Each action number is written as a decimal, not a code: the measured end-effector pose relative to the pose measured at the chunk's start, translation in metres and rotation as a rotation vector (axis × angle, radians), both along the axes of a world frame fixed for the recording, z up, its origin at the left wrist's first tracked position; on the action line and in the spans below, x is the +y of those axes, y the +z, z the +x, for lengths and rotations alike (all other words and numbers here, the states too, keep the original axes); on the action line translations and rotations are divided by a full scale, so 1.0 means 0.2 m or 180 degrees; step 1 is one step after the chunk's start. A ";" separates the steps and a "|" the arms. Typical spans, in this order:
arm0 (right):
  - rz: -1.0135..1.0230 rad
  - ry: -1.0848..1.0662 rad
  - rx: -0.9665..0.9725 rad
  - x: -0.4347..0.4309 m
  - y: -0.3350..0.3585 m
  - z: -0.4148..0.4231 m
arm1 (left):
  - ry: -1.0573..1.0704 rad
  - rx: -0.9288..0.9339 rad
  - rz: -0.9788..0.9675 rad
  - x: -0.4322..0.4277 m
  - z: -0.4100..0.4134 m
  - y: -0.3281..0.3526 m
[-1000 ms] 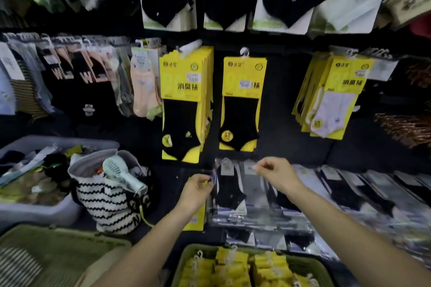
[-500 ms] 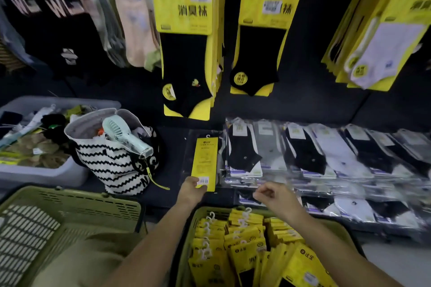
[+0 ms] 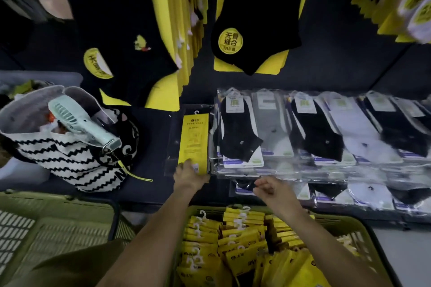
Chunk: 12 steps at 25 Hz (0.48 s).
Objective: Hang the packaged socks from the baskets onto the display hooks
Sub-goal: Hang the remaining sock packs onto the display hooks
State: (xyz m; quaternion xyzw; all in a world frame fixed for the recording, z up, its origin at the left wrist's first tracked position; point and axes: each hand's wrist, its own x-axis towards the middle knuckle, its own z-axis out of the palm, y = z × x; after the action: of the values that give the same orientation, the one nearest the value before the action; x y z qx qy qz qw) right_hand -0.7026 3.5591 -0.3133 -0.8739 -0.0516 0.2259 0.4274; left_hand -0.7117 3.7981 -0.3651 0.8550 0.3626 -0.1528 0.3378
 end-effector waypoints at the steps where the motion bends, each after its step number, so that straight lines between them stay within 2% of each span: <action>1: -0.0001 0.0018 -0.0006 0.00 -0.02 0.00 | -0.0108 0.0124 0.0185 -0.02 0.01 -0.02; 4: -0.0002 -0.0007 -0.0086 -0.01 -0.04 0.00 | -0.0386 0.0220 0.0644 -0.03 0.01 -0.04; 7: -0.0030 0.0031 -0.0104 0.00 -0.02 -0.01 | -0.0612 -0.0392 0.0739 -0.01 -0.04 0.01; 10: -0.0039 0.0069 -0.0138 0.02 0.02 -0.04 | -0.0027 -0.1393 0.0767 0.03 -0.16 0.12; 12: -0.0069 0.0112 -0.0237 0.05 0.07 -0.06 | 0.0489 -0.1773 0.0629 0.04 -0.23 0.20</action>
State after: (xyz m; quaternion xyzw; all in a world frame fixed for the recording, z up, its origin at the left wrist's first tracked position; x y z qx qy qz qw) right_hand -0.7149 3.5688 -0.3000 -0.8852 -0.0803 0.2012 0.4117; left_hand -0.7576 3.8068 -0.3249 0.8628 0.3327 0.1496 0.3500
